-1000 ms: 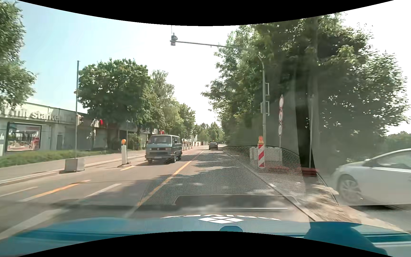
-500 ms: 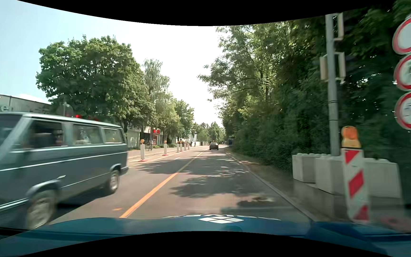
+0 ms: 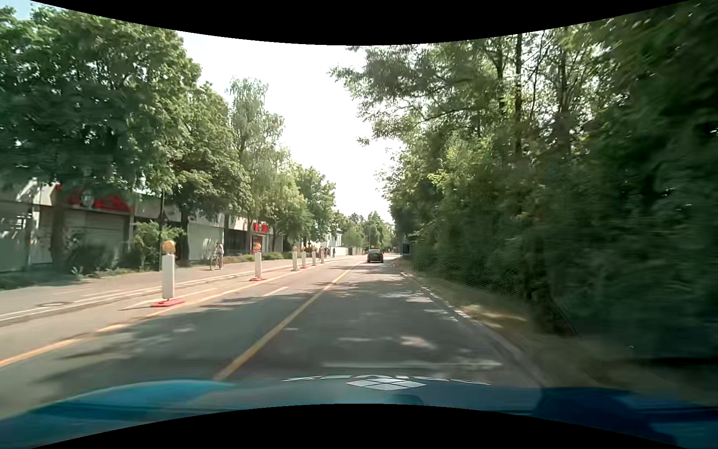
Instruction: Follow the waypoints while adhering to traffic rules and regulations
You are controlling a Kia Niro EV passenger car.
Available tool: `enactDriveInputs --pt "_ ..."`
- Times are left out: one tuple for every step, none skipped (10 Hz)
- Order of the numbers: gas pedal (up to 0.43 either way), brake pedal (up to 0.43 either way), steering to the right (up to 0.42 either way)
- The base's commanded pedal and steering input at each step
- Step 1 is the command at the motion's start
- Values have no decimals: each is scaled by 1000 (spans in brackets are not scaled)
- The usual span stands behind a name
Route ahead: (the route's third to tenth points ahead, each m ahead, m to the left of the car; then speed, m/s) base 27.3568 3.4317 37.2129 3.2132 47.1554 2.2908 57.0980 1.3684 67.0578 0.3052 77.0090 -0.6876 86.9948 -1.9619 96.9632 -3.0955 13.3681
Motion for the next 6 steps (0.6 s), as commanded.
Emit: enactDriveInputs --pt "87 0 0" --pt "87 0 0" --pt "87 0 0" --pt "87 0 0" --pt "79 0 0" --pt "59 0 0"
